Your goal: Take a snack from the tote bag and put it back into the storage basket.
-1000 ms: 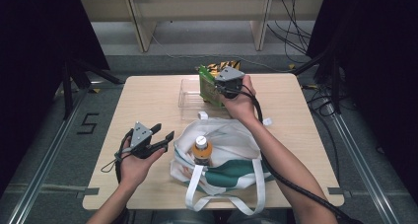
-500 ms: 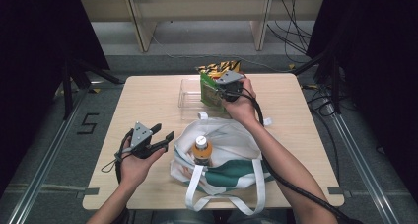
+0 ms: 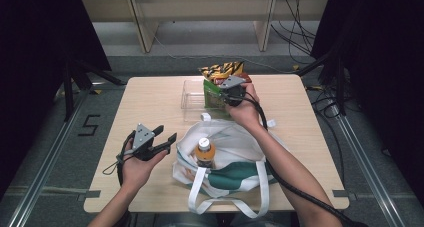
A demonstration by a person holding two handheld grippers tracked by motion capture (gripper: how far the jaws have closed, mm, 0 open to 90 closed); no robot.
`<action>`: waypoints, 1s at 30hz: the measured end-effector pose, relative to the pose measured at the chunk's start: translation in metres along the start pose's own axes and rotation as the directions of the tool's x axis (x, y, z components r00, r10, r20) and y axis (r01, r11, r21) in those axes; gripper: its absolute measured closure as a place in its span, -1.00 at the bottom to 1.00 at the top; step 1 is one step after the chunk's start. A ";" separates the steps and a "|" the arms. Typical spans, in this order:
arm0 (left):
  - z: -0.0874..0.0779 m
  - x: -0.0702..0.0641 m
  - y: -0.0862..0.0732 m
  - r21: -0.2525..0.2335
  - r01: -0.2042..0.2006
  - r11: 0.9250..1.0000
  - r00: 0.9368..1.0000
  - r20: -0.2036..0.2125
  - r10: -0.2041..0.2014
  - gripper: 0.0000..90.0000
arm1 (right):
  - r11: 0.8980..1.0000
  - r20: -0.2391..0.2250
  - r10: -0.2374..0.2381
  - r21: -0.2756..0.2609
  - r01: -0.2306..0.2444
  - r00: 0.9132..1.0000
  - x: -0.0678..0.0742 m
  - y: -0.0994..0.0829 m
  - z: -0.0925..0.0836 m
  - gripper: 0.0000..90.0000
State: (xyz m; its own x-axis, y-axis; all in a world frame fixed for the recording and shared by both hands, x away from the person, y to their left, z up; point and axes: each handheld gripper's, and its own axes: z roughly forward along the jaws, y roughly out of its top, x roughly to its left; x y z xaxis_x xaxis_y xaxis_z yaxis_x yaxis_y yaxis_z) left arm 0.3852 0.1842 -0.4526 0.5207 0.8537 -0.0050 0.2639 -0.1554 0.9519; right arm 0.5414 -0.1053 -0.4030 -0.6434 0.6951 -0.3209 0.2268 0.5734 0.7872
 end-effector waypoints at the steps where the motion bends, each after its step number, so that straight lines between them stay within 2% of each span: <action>1: 0.000 0.000 0.000 0.000 0.002 1.000 1.000 -0.001 -0.002 -0.06 | 1.000 -0.006 0.003 0.008 -0.003 1.000 0.000 -0.001 0.000 1.00; 3: 0.000 0.000 0.000 0.000 0.000 1.000 1.000 0.000 0.000 -0.06 | 1.000 0.008 0.001 0.008 -0.001 1.000 0.001 -0.003 0.001 1.00; 10: 0.000 0.000 0.000 0.000 0.002 1.000 1.000 0.001 -0.002 -0.06 | 1.000 -0.003 0.006 0.021 -0.006 1.000 0.000 -0.003 0.001 1.00; 11: 0.000 0.000 0.000 0.000 0.002 1.000 1.000 0.001 -0.002 -0.06 | 1.000 0.011 0.003 0.017 -0.003 1.000 0.000 -0.003 0.001 0.99; 14: 0.000 0.000 0.000 0.000 0.000 1.000 1.000 0.002 0.000 -0.06 | 1.000 0.000 0.011 0.023 -0.011 1.000 0.000 -0.003 0.001 0.96; 17: 0.000 0.000 0.000 0.000 0.000 1.000 1.000 0.002 0.000 -0.06 | 1.000 0.015 0.006 0.019 -0.006 1.000 -0.001 -0.003 0.001 0.93; 19: 0.000 0.000 0.000 0.000 0.001 1.000 1.000 0.001 -0.001 -0.06 | 1.000 -0.002 0.016 0.024 -0.016 1.000 0.000 -0.003 0.001 0.90; 22: 0.000 0.000 0.000 0.000 0.001 1.000 1.000 0.001 -0.001 -0.06 | 1.000 0.016 0.010 0.021 -0.010 1.000 0.000 -0.003 0.000 0.85; 28: 0.000 0.000 0.000 -0.002 0.001 1.000 1.000 0.000 -0.001 -0.06 | 0.999 -0.002 0.018 0.027 -0.018 1.000 0.001 -0.003 -0.001 0.77; 30: 0.000 0.000 0.000 -0.002 0.002 1.000 1.000 0.000 -0.002 -0.06 | 1.000 0.010 0.013 0.024 -0.013 1.000 0.001 -0.003 -0.002 0.74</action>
State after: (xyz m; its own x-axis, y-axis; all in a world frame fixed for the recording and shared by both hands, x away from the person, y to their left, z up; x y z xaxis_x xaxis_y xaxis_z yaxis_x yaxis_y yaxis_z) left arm 0.3853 0.1840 -0.4525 0.5203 0.8539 -0.0066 0.2632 -0.1530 0.9525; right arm 0.5385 -0.1076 -0.4045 -0.6330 0.7068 -0.3159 0.2531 0.5745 0.7784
